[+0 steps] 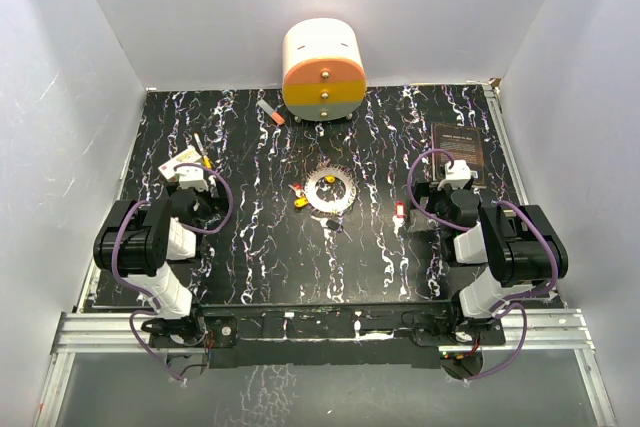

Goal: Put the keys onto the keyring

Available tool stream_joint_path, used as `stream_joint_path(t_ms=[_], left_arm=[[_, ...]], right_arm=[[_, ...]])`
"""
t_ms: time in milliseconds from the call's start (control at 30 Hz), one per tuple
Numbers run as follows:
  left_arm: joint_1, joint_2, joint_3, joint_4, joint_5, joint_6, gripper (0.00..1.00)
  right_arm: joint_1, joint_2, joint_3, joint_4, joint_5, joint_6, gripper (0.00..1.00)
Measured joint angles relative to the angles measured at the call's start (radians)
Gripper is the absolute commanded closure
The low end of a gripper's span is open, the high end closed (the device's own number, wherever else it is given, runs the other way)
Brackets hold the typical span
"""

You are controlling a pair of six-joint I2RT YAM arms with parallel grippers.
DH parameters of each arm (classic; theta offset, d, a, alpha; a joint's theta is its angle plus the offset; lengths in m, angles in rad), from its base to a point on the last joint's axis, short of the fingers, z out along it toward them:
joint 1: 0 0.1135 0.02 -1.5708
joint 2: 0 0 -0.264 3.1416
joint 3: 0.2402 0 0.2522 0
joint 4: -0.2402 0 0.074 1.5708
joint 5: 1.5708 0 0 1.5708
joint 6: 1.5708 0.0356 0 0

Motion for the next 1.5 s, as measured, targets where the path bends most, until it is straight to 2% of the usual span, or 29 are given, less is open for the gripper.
stream_joint_path(t_ms=[967,1067,1200,1333,1500], left_arm=[[0.0,-0.003,0.003,-0.013,0.014,0.007,0.05],[0.001,-0.056,0.087,-0.207,0.058,0.026,0.06],[0.002,-0.122,0.271,-0.416,0.121,0.047,0.06],[0.003,-0.204,0.43,-0.613,0.27,0.052,0.06],[-0.029,-0.215,0.646,-0.899,0.503,0.053,0.07]], right_arm=[[0.0,-0.006,0.005,-0.011,0.002,-0.006,0.01],[0.0,-0.08,0.063,-0.164,0.035,0.008,0.04],[0.003,-0.23,0.225,-0.398,0.022,0.015,0.18],[0.033,-0.342,0.359,-0.572,-0.022,0.055,0.22],[0.19,-0.346,0.444,-0.805,-0.058,0.093,0.3]])
